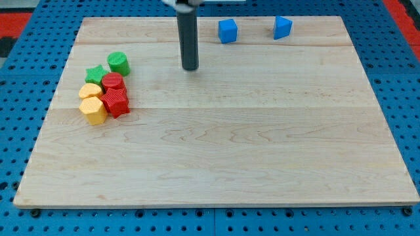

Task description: Move the blue cube top right to the green circle

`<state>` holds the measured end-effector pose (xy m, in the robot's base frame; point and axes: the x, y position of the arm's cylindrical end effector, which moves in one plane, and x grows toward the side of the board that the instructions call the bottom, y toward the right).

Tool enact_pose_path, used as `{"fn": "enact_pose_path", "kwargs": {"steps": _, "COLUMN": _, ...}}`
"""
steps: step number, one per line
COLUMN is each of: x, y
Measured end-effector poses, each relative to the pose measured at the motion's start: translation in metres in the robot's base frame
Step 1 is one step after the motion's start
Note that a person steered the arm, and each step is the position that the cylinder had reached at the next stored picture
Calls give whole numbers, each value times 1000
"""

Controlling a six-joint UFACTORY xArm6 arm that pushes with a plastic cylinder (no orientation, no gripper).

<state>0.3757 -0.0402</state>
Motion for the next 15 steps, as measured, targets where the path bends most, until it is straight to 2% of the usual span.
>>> {"fn": "enact_pose_path", "kwargs": {"steps": 1, "x": 80, "y": -9}}
{"fn": "enact_pose_path", "kwargs": {"steps": 2, "x": 123, "y": -45}}
{"fn": "enact_pose_path", "kwargs": {"steps": 3, "x": 134, "y": -98}}
{"fn": "enact_pose_path", "kwargs": {"steps": 4, "x": 116, "y": -125}}
{"fn": "enact_pose_path", "kwargs": {"steps": 5, "x": 79, "y": -128}}
{"fn": "enact_pose_path", "kwargs": {"steps": 6, "x": 60, "y": -133}}
{"fn": "enact_pose_path", "kwargs": {"steps": 9, "x": 39, "y": -133}}
{"fn": "enact_pose_path", "kwargs": {"steps": 11, "x": -5, "y": -106}}
{"fn": "enact_pose_path", "kwargs": {"steps": 13, "x": -21, "y": -84}}
{"fn": "enact_pose_path", "kwargs": {"steps": 15, "x": -63, "y": -85}}
